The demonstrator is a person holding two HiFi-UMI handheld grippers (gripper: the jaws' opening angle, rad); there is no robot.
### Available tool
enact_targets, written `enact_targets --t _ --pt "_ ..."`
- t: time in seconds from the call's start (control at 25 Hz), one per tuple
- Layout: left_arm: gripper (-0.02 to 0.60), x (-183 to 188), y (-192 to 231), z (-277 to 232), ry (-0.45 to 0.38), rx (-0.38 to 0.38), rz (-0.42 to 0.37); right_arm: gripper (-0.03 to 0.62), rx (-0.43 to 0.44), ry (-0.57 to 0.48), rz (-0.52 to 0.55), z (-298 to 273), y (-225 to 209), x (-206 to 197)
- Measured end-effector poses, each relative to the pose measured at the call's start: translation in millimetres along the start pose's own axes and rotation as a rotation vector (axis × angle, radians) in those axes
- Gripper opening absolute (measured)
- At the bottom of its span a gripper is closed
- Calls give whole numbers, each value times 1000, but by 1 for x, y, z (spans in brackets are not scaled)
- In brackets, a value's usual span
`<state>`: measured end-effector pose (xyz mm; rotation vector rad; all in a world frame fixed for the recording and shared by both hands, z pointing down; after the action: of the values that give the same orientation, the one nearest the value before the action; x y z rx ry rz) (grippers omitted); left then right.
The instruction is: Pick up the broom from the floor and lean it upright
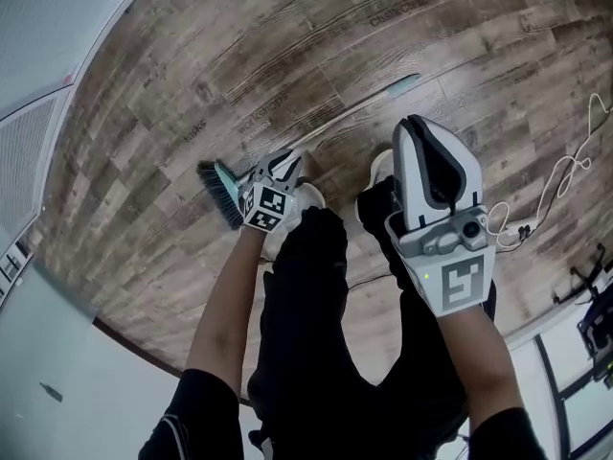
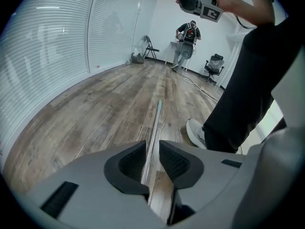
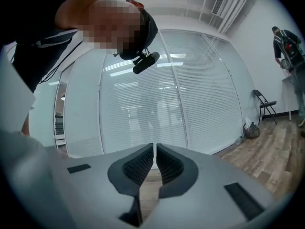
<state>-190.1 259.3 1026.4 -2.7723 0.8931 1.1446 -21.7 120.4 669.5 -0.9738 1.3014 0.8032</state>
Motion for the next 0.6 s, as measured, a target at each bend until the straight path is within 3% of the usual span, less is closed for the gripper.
enact_targets --t 0.28,0.48,0.6 --pt "120 -37 -13 -45 87 -76 -157 21 22 18 1 -10 -4 -30" --pt "131 -60 -4 -76 149 -48 -125 21 118 23 162 -20 -12 -35" --pt "147 -78 4 -89 202 -18 -73 21 145 25 167 -23 -13 -41"
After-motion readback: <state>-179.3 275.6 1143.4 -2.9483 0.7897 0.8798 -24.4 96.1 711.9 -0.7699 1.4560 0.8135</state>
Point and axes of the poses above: the fingertips, and each gripper's own axes: z backward along the fingers, y to its left, x out of its top, the point moved 1 cm from there along z, backward along the fingers, and after that the axes turned 7 degrees about -y, right-handed, at the moved point
